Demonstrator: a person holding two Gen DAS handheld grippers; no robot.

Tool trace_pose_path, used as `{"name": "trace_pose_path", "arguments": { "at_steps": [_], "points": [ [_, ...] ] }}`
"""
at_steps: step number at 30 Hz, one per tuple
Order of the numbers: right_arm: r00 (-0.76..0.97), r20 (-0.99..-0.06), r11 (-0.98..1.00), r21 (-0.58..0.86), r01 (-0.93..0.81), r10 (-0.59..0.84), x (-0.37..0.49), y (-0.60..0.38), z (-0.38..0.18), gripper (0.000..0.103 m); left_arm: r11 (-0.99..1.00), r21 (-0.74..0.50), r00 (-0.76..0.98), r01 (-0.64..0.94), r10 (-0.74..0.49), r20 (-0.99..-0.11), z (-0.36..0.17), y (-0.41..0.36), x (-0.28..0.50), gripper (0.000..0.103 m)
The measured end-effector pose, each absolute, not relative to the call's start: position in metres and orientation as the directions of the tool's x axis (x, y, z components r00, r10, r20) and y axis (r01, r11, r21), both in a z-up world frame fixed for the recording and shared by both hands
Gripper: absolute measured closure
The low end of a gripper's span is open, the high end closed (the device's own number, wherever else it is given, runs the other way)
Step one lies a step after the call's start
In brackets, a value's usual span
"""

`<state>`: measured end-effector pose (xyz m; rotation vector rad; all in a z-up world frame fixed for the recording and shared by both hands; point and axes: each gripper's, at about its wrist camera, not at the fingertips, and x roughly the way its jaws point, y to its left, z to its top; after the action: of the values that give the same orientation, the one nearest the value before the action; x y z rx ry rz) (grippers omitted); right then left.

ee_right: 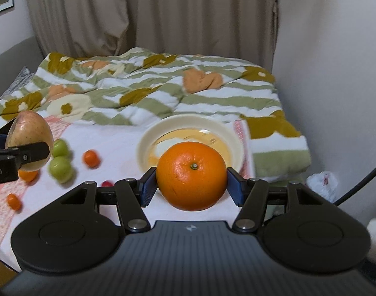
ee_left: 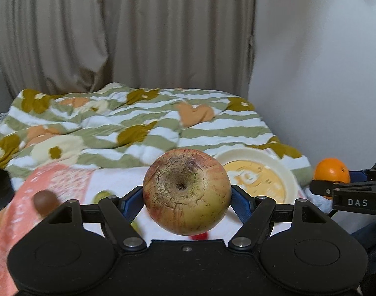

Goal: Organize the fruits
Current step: 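Carry the apple and orange to the white bowl with both tools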

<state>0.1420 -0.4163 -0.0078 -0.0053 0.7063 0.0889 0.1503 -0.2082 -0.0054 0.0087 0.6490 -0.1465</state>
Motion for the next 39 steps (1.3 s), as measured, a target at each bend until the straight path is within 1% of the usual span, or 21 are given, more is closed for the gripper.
{"name": "trace_pose_path", "arguments": {
  "at_steps": [10,20,29,35,38,39],
  "points": [
    [0.754,-0.656,0.999,0.032,-0.021,0.037,0.204,-0.459,-0.019,0.029,0.963,0.003,0.744,0.271,-0.207,-0.635,-0.023,-0.265,0.226,0.025],
    [0.733,-0.68,0.998,0.062,0.031,0.019,0.251,-0.472,-0.037,0.029,0.919,0.055,0.671,0.391,-0.243,-0.7,-0.066,-0.302,0.294,0.025],
    [0.706,-0.708,0.994,0.069,0.089,-0.014,0.274,-0.483,-0.056,0.029,0.859,0.134,0.635,0.494,-0.252,-0.73,-0.101,-0.328,0.323,0.025],
    [0.693,-0.72,0.991,0.065,0.119,-0.036,0.276,-0.491,-0.062,0.029,0.828,0.169,0.626,0.535,-0.253,-0.738,-0.113,-0.343,0.328,0.025],
    [0.691,-0.722,0.989,0.066,0.13,-0.042,0.274,-0.495,-0.062,0.029,0.819,0.176,0.615,0.547,-0.25,-0.748,-0.117,-0.347,0.328,0.023],
    [0.691,-0.722,0.989,0.068,0.133,-0.044,0.274,-0.497,-0.062,0.029,0.816,0.195,0.629,0.544,-0.243,-0.738,-0.116,-0.348,0.326,0.021]
  ]
}}
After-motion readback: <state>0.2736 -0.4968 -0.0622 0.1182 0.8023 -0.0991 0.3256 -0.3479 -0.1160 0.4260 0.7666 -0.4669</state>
